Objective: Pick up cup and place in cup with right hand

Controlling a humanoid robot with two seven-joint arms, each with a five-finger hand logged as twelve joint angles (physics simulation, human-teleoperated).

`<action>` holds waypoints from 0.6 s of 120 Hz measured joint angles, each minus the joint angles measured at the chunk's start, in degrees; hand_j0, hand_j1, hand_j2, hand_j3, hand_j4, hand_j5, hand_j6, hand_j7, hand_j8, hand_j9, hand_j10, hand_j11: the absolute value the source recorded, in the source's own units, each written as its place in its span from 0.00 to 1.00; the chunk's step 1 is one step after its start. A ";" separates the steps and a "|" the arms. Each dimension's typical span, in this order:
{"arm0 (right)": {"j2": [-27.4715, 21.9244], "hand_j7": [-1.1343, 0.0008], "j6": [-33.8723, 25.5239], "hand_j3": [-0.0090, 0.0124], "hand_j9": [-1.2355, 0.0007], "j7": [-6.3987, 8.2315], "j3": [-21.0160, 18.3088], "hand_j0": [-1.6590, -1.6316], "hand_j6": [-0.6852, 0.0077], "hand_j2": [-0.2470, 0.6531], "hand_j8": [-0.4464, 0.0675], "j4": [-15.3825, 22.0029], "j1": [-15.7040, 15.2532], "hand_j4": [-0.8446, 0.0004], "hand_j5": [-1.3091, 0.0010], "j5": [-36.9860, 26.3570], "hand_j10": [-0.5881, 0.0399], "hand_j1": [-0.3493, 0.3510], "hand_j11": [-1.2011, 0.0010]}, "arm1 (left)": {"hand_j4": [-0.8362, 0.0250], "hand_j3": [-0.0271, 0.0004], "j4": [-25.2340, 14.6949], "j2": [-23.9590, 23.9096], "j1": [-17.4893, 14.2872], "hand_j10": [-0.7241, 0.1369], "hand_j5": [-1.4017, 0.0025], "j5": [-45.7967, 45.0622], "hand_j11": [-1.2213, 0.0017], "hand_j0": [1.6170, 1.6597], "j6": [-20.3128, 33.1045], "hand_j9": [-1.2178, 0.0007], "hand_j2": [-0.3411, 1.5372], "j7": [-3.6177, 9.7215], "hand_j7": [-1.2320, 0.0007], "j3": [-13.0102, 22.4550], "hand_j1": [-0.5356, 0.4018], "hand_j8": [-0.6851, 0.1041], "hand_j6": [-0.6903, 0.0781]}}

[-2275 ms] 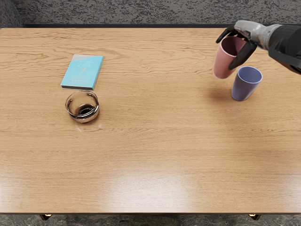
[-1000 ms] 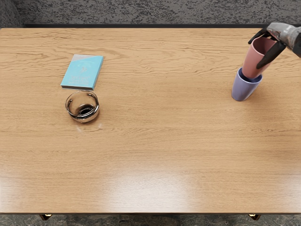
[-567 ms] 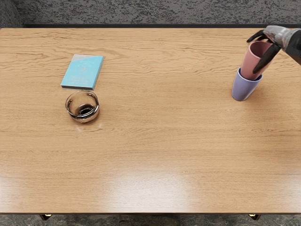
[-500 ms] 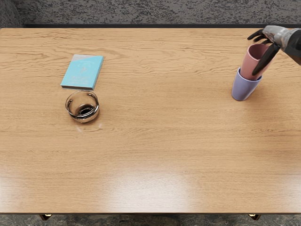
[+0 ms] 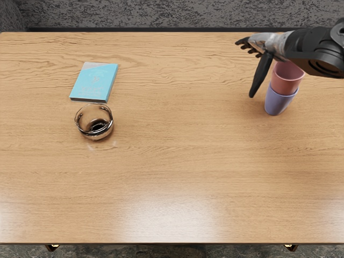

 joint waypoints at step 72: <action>-1.26 1.00 22.65 0.42 1.00 0.00 54.41 0.04 0.99 0.28 0.87 22.71 -51.64 1.00 1.00 30.82 0.93 0.00 1.00 | 0.97 0.99 0.00 0.00 0.00 0.84 1.00 0.00 1.00 0.96 -0.01 1.00 0.18 0.00 1.00 0.00 0.94 0.87 0.90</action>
